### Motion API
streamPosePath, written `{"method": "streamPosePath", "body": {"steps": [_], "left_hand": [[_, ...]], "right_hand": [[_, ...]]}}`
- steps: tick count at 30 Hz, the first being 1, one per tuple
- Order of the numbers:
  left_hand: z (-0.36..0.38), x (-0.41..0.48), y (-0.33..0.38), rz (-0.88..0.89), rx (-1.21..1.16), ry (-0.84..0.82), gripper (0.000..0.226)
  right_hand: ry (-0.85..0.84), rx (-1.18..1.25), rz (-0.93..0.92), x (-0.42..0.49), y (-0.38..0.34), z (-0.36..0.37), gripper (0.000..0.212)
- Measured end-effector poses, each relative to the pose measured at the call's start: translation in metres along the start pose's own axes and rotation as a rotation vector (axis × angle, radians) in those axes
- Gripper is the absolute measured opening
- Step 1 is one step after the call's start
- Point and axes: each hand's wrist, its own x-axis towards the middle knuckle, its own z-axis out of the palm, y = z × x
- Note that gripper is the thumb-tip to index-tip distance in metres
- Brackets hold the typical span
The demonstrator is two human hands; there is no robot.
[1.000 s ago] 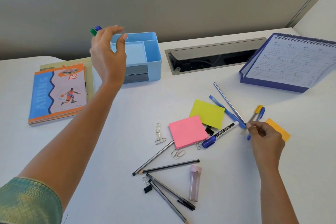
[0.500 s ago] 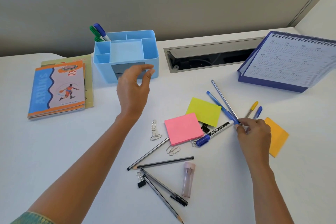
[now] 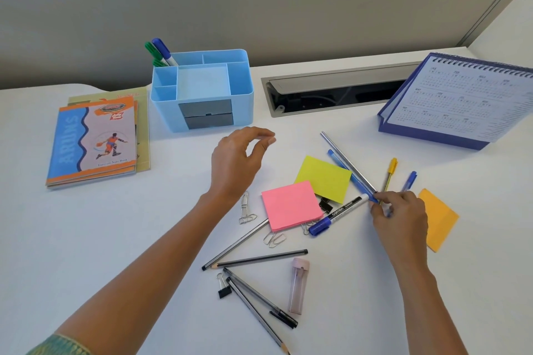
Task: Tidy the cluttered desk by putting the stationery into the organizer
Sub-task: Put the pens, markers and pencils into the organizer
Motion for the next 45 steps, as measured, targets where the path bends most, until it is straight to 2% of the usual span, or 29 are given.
{"method": "streamPosePath", "body": {"steps": [6, 10, 14, 17, 22, 25, 30, 34, 39, 45], "left_hand": [[0.003, -0.007, 0.003, 0.031, 0.003, -0.086, 0.011], [0.008, -0.014, 0.011, 0.061, -0.007, -0.173, 0.012], [0.014, -0.020, 0.027, 0.152, -0.007, -0.256, 0.018], [0.019, -0.021, 0.043, 0.210, -0.014, -0.312, 0.025], [0.025, -0.023, 0.064, 0.279, -0.067, -0.311, 0.030], [0.024, -0.024, 0.064, 0.197, -0.197, -0.262, 0.026], [0.013, -0.015, 0.053, -0.199, -0.537, -0.163, 0.018], [-0.010, 0.001, 0.038, -0.388, -0.786, -0.081, 0.013], [-0.036, 0.015, 0.020, -0.451, -0.825, -0.023, 0.017], [-0.049, 0.020, 0.010, -0.499, -0.830, 0.011, 0.011]], "right_hand": [[0.049, 0.064, 0.028, -0.010, 0.000, -0.011, 0.014], [0.121, 0.328, 0.145, -0.012, -0.013, -0.025, 0.012], [0.189, 0.561, 0.131, -0.011, -0.042, -0.034, 0.015], [0.223, 0.687, 0.063, -0.010, -0.068, -0.037, 0.017], [0.157, 0.703, -0.208, -0.011, -0.111, -0.032, 0.022], [0.123, 0.758, -0.249, -0.009, -0.130, -0.026, 0.022], [0.005, 0.794, -0.170, -0.004, -0.147, -0.005, 0.015], [-0.067, 0.717, -0.142, -0.005, -0.148, 0.013, 0.018], [-0.116, 0.774, -0.068, -0.005, -0.159, 0.030, 0.018], [-0.134, 0.816, -0.023, -0.001, -0.174, 0.043, 0.014]]}}
